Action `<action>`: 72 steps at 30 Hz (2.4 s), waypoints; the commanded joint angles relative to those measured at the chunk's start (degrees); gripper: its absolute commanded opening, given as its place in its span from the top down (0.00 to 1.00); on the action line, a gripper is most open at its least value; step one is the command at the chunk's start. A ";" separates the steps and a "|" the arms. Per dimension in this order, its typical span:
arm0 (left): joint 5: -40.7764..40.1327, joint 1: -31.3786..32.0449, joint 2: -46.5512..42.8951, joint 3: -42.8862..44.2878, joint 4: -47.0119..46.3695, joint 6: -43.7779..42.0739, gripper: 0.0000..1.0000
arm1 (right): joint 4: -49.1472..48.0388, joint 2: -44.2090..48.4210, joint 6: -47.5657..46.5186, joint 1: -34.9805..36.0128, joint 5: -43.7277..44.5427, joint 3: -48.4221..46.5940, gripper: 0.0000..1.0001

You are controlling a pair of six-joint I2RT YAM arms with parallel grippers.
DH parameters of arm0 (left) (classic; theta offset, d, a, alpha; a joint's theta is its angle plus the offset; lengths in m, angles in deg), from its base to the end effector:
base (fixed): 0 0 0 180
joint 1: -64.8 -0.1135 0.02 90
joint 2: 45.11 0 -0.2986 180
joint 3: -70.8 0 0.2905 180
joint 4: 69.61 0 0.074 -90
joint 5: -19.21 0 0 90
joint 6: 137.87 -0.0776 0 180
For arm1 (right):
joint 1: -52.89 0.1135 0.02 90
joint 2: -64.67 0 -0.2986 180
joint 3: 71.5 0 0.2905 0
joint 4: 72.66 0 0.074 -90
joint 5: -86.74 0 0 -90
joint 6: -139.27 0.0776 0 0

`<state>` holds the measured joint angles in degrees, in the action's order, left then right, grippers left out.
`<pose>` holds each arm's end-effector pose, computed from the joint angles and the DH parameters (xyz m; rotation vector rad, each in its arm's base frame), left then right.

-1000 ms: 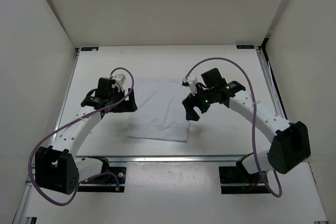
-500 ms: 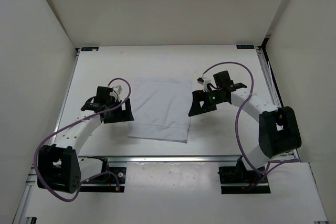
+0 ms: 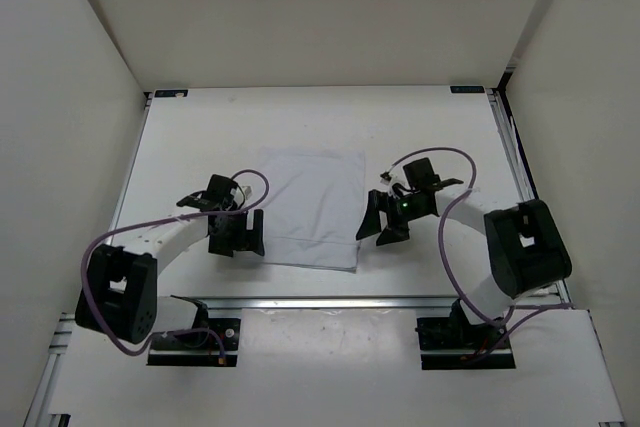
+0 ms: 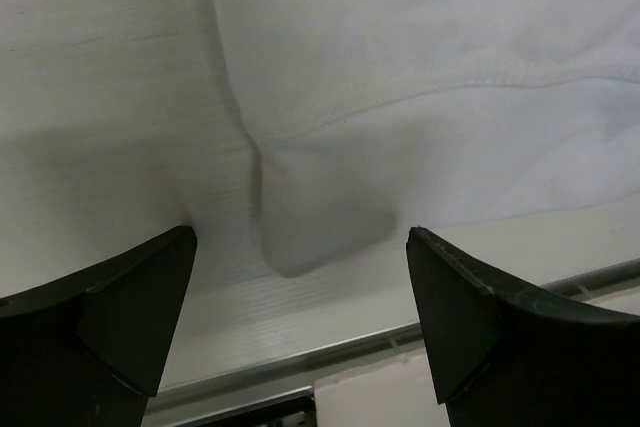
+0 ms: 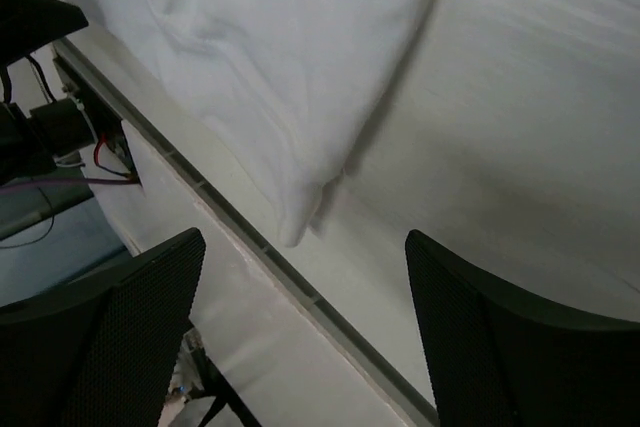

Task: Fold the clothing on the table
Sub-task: Fold the skirt

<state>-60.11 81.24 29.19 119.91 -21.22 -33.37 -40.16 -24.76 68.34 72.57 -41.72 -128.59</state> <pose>0.2305 -0.0830 0.1332 0.0880 2.8911 -0.3718 0.2848 0.1531 0.1347 -0.2282 2.7432 1.1063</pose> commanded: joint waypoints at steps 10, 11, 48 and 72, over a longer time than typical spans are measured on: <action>-2.16 -1.95 5.06 1.57 0.80 0.18 0.04 | -4.49 -17.89 4.05 6.15 -3.39 -9.68 0.20; -1.63 -1.34 5.50 1.66 0.97 0.09 0.07 | -4.49 -17.45 4.31 6.59 -2.60 -9.68 0.24; 8.23 11.68 9.11 0.17 -13.18 17.93 0.01 | 13.97 -8.74 -20.39 -8.17 6.28 -1.69 0.13; 10.06 9.92 6.21 -9.50 -14.06 18.28 0.33 | 5.97 -10.59 -15.38 -6.23 9.90 0.61 0.91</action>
<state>-45.31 91.45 33.39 114.34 -41.92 -13.11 -29.91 -33.39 54.90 67.02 -40.15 -128.63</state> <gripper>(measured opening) 0.692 0.116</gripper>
